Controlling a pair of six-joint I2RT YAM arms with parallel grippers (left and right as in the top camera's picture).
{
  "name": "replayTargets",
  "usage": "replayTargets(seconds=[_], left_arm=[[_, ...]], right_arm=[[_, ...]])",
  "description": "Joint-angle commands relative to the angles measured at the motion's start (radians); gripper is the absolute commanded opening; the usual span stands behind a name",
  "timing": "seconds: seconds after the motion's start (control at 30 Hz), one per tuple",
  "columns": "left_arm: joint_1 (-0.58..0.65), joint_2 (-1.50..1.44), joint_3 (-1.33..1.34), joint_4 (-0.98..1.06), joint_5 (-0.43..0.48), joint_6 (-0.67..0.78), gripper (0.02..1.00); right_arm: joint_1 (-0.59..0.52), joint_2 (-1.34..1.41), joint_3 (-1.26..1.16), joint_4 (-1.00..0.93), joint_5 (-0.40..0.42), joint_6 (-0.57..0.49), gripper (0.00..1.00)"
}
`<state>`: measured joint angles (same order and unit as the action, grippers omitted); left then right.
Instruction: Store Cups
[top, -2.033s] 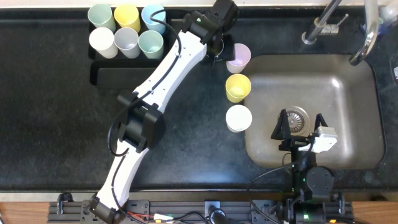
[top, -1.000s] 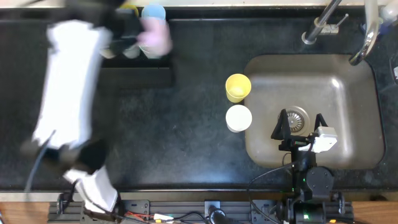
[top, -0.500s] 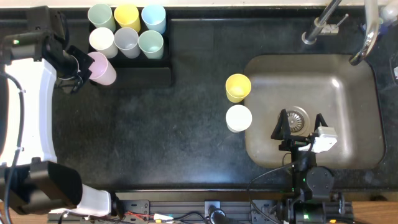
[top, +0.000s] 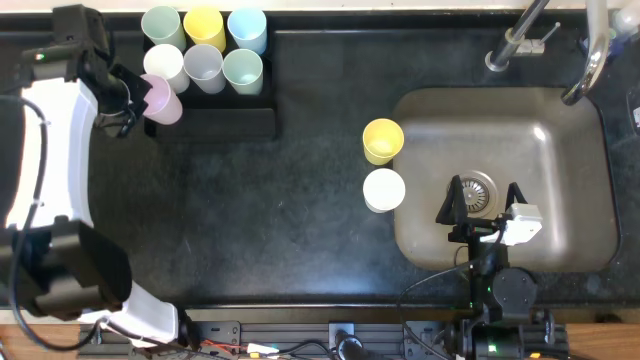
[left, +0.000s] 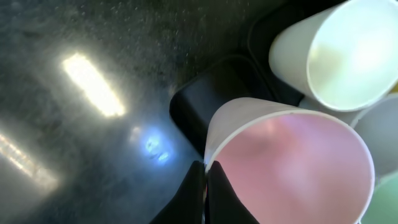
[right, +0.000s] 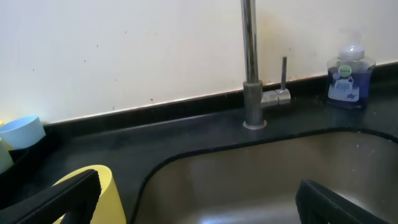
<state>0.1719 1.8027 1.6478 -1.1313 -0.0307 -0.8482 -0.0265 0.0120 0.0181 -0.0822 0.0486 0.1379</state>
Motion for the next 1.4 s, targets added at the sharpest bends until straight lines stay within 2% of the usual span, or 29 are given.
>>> replayTargets(seconds=[0.03,1.4], left_arm=[[0.006,0.017,0.012,0.019,-0.016,-0.024,0.036],[0.008,0.169,0.007,0.087,-0.047,-0.024,0.036]], right_arm=[[-0.006,-0.009,-0.013,0.005,-0.007,0.0,0.998],[-0.006,-0.009,-0.013,0.005,-0.007,0.0,0.993]])
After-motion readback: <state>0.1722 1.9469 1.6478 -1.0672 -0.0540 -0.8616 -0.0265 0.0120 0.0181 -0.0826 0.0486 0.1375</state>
